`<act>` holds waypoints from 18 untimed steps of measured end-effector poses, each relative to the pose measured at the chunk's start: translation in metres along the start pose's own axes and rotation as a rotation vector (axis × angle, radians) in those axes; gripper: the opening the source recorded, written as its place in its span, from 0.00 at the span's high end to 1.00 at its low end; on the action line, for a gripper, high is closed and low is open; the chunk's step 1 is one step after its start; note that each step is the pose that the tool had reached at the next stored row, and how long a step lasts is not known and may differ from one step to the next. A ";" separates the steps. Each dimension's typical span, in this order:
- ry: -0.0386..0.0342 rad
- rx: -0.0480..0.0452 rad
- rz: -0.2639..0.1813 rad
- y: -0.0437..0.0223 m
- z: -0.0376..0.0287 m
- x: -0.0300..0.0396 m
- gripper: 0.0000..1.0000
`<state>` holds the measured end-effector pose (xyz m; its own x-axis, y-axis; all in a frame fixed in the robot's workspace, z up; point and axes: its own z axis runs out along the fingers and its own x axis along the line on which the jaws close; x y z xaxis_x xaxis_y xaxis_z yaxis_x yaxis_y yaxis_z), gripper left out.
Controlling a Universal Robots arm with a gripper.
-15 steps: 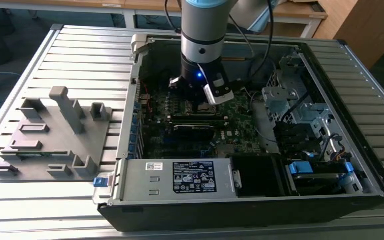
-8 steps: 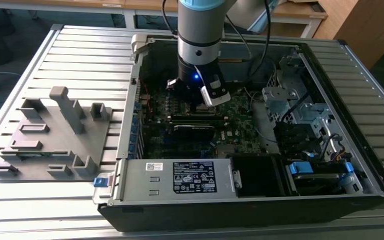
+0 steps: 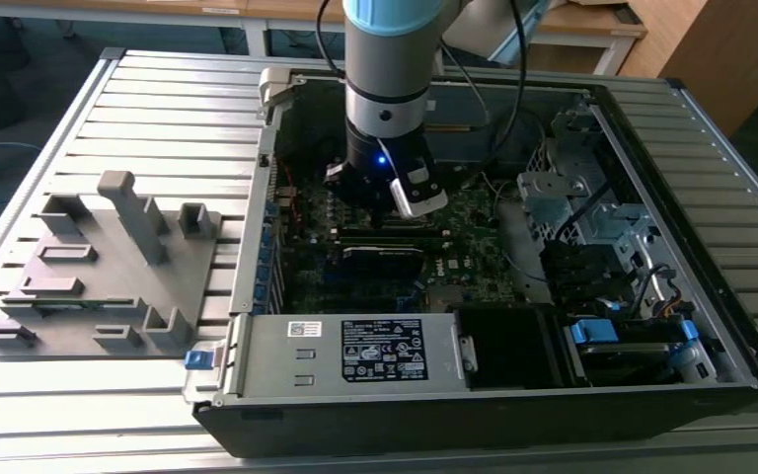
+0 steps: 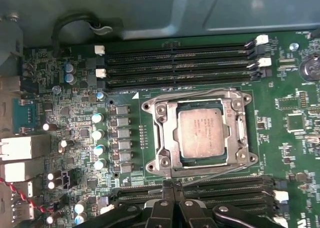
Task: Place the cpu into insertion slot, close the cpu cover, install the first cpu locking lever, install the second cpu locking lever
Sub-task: 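Install the second cpu locking lever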
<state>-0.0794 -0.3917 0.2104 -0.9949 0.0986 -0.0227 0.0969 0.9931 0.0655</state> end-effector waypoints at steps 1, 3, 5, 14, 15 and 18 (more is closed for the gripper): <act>0.0000 0.0000 0.000 -0.0001 0.0010 0.0006 0.90; 0.0000 0.0001 0.000 -0.0004 0.0029 0.0020 0.90; 0.0001 0.0003 -0.001 -0.0007 0.0041 0.0042 0.90; 0.0005 -0.0083 -0.002 -0.0018 0.0070 0.0129 0.90; 0.0009 -0.0138 -0.002 -0.0019 0.0075 0.0134 0.90; 0.0017 -0.0219 -0.001 -0.0020 0.0085 0.0140 0.90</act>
<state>-0.0933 -0.3918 0.2015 -0.9951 0.0970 -0.0211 0.0948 0.9917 0.0873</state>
